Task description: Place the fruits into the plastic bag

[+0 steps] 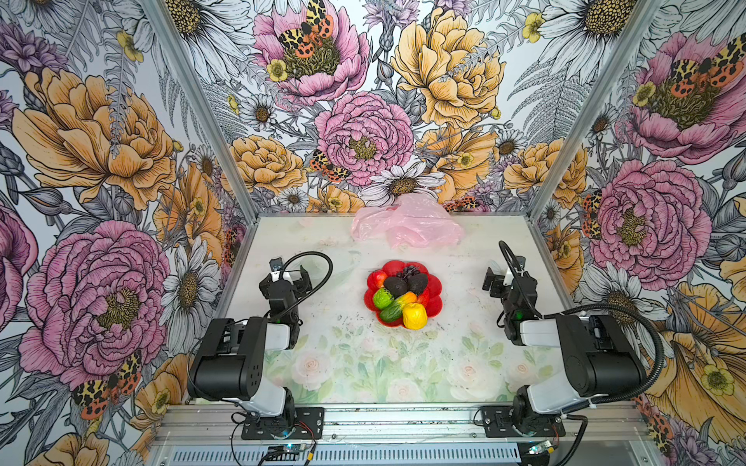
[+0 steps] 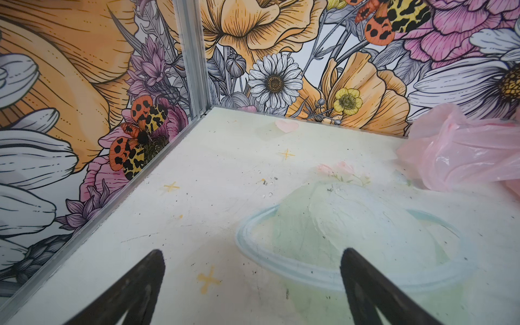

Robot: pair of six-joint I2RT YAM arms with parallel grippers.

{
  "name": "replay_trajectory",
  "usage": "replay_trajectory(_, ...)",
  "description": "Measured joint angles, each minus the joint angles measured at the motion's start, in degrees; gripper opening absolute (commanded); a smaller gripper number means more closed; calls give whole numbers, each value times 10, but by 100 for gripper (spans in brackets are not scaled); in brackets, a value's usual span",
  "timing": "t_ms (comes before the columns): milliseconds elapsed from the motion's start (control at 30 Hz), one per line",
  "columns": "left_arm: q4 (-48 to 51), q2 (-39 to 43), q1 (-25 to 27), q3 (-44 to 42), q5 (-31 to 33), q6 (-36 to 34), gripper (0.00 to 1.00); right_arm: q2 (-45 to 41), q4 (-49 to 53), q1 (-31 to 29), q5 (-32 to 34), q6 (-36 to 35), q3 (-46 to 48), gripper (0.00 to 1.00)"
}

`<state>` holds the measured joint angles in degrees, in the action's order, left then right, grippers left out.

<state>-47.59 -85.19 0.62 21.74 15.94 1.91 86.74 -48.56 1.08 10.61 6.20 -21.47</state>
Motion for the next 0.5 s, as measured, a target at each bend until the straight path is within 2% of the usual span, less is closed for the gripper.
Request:
replay_trajectory(133,159,69,0,92,-2,14,99,-63,58,0,30,15,-3,99)
replay_trajectory(333,399,106,0,273,-17,101,99,-158,326,10,76,139,-125,99)
replay_trajectory(400,457,103,0,304,-43,137,99,-169,410,18,53,176,-182,100)
replay_trajectory(500,536,82,0,337,-111,200,99,-170,505,24,-20,219,-242,100)
